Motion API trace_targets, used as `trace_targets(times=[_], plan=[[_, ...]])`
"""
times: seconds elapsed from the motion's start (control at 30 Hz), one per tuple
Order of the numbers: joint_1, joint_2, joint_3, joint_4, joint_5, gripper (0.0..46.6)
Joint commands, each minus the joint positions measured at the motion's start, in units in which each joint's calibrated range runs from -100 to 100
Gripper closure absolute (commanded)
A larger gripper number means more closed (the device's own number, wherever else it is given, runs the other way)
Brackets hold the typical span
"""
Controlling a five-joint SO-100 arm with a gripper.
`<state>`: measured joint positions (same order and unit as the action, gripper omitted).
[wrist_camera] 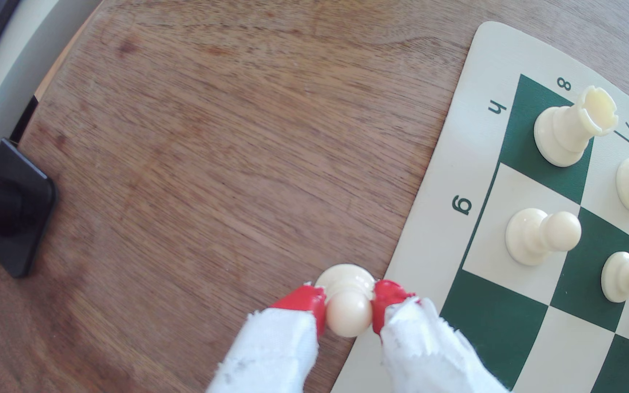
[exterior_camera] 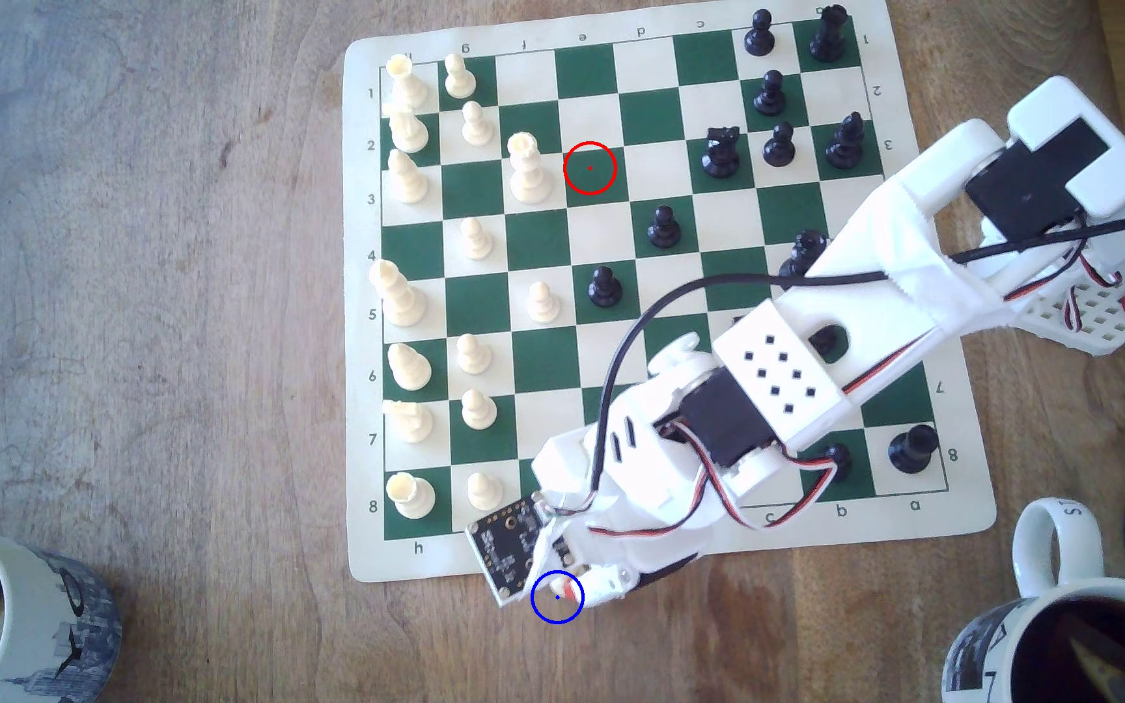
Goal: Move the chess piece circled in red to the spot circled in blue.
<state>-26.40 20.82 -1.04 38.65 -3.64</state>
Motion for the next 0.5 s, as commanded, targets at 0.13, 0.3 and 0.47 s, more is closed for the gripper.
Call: trace_targets(times=[0.13,0.3,0.47], plan=[[0.16,-0.02,-6.85,-0.97,0.10,45.9],[0.00,1.00,-6.85,-1.46,0.10,45.5],[0.08,1.76,-6.94,-1.79,0.10,45.0]])
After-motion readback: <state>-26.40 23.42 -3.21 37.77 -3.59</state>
